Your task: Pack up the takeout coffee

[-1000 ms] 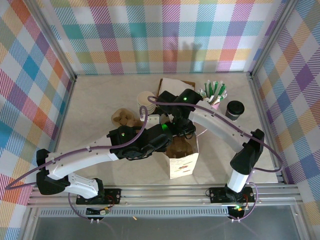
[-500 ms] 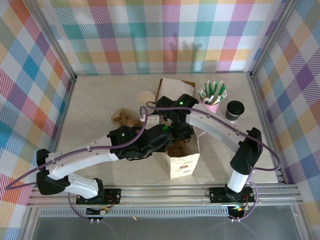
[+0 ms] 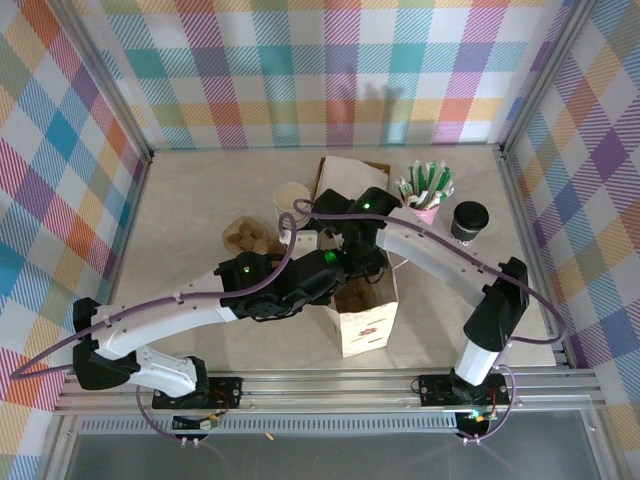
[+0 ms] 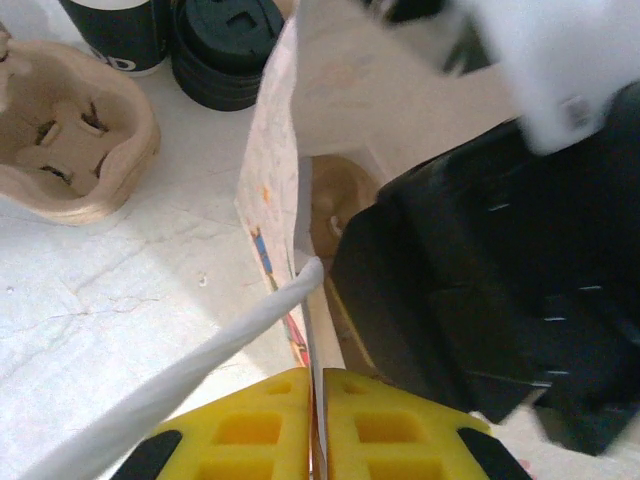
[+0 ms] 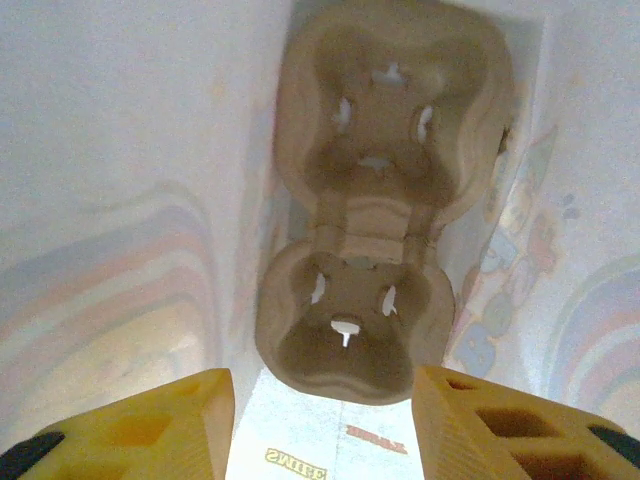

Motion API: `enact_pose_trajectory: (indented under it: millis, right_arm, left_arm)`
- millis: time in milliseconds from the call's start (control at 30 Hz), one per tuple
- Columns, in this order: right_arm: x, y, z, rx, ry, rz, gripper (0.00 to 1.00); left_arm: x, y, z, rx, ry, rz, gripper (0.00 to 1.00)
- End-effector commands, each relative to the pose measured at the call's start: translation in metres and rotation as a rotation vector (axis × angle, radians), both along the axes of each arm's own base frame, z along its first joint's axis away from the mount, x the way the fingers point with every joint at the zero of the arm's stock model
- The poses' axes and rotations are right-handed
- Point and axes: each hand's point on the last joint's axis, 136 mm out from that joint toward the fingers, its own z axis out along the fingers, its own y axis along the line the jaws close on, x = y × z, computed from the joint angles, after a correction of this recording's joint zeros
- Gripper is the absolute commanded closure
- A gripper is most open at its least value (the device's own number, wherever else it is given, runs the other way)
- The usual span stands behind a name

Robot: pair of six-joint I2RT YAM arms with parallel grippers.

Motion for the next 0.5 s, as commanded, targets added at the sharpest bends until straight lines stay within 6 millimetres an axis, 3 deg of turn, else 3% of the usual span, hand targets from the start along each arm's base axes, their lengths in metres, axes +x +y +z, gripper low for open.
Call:
enact_pose_trajectory:
  millis: [0,267,467]
  right_arm:
    - [0.005,0.001,0.047,0.115,-0.126,0.009,0.49]
    - [0.016,0.003,0.091,0.232,-0.272,0.021,0.48]
    - [0.024,-0.004,0.128,0.315,-0.409,0.004,0.45]
  left_arm:
    - [-0.001,0.014,0.009,0.022,-0.030,0.011,0.88]
    - [0.005,0.014,0.019,0.025,-0.066,0.000,0.83]
    - [0.008,0.012,0.019,0.001,-0.053,0.005,0.63]
